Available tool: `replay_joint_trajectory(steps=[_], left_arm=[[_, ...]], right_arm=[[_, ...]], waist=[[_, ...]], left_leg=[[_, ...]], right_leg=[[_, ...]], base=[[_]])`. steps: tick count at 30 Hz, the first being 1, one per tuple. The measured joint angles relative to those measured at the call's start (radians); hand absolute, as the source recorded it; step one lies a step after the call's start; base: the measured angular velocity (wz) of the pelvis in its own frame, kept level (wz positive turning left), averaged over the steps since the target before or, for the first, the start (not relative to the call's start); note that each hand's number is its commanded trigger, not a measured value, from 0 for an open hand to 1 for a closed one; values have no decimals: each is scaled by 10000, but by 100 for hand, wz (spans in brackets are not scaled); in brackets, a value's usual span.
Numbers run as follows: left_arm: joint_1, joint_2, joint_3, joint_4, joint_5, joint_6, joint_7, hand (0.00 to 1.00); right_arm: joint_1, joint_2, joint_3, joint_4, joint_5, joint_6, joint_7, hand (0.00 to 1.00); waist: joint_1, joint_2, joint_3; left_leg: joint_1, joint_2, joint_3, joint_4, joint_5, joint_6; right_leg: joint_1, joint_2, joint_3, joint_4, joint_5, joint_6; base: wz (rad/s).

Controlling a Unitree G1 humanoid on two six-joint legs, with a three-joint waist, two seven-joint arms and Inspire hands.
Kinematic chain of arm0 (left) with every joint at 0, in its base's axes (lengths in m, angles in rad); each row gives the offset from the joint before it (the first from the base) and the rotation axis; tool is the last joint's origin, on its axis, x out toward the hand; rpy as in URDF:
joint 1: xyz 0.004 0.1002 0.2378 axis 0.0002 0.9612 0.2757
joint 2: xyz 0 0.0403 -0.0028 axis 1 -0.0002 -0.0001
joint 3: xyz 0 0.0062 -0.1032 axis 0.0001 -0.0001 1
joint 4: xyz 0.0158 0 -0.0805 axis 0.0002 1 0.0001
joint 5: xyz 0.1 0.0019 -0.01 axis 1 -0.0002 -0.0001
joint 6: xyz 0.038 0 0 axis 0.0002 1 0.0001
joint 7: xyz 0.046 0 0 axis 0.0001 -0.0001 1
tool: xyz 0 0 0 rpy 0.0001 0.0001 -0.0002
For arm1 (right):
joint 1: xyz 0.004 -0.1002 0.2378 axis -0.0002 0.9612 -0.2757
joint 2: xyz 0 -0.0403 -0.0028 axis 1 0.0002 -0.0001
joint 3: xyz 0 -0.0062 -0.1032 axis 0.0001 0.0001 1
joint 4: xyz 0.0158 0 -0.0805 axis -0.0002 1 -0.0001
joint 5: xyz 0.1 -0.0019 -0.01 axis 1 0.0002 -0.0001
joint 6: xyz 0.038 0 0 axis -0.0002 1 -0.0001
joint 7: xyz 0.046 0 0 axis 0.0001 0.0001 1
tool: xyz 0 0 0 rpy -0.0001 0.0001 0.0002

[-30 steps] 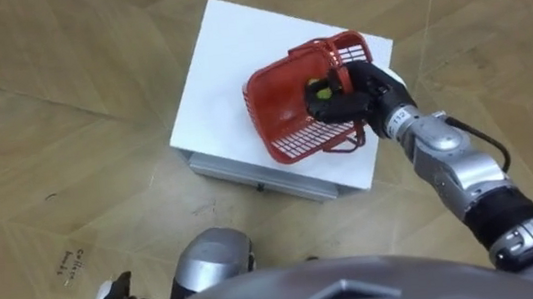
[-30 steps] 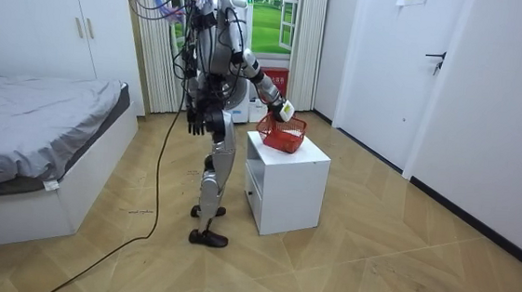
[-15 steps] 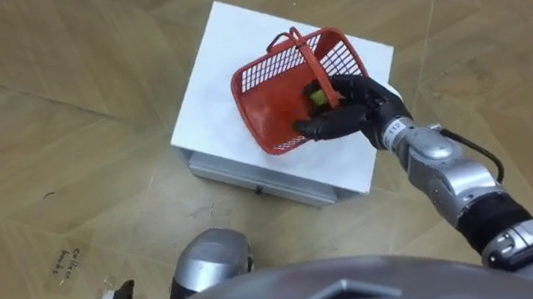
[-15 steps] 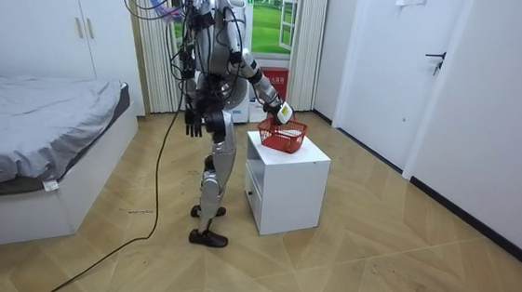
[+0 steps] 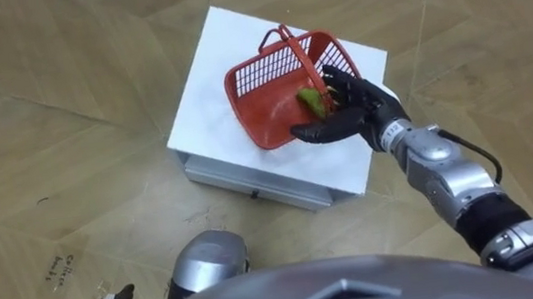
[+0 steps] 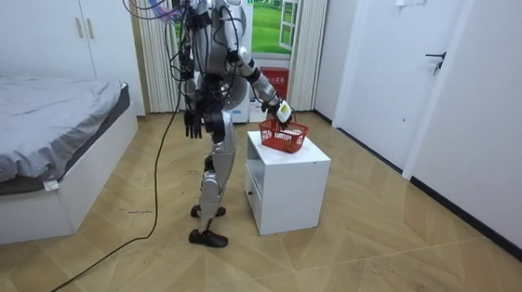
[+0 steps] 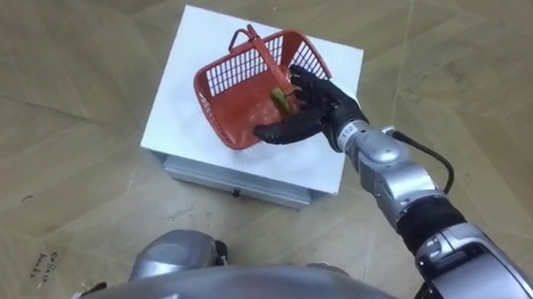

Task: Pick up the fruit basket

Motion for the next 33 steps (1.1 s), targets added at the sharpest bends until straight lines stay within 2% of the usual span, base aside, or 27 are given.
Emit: replay_joint_trajectory(steps=[8, 12, 15, 21, 25, 27, 33], left_arm=[[16, -5, 4, -2, -3, 6, -38, 0], [153, -44, -12, -91, 10, 13, 23, 0], [209, -134, -19, -326, 1, 17, 78, 0], [227, -270, -72, -342, -4, 7, 292, 0], [147, -303, -7, -343, 24, -24, 314, 0], [157, -342, -11, -341, 20, -31, 425, 0], [138, -329, -4, -326, 45, -190, 485, 0]], right_arm=[[1, 47, -21, -199, -67, -4, -20, 0], [6, 66, -92, -1051, -417, -145, -419, 0], [248, 61, -374, -1714, -393, -207, -904, 0], [570, 62, -422, -2496, -408, -451, -1646, 0], [662, 63, -682, -2496, -414, -514, -2009, 0], [670, 62, -815, -2496, -414, -605, -2211, 0], [818, 59, -1197, -2498, -415, -910, -2830, 0]], waist=[[-38, -62, -46], [-266, -21, -27], [-297, 60, 14], [-561, 269, -105], [-683, 377, -125], [-834, 448, -80], [-1111, 516, -104]], left_leg=[[40, 6, -13, -46, 2, 1], [51, 11, -27, -55, 1, 1], [189, 5, 5, -81, 1, 2], [415, 38, 157, -220, 3, 3], [642, 76, 376, -325, 4, 5], [777, 77, 419, -365, 5, 7], [952, 84, 550, -441, 5, 7]], right_leg=[[16, 1, 2, -6, -1, 1], [16, 2, -40, -16, -1, 1], [136, 0, -1, -17, -1, 1], [241, -2, 28, -18, -1, 1], [322, 7, 271, -19, -3, 3], [426, 2, 305, -20, -3, 3], [487, 7, 540, -17, -43, -1]], base=[[0], [0], [-1], [-7], [-16], [-9], [-8]])
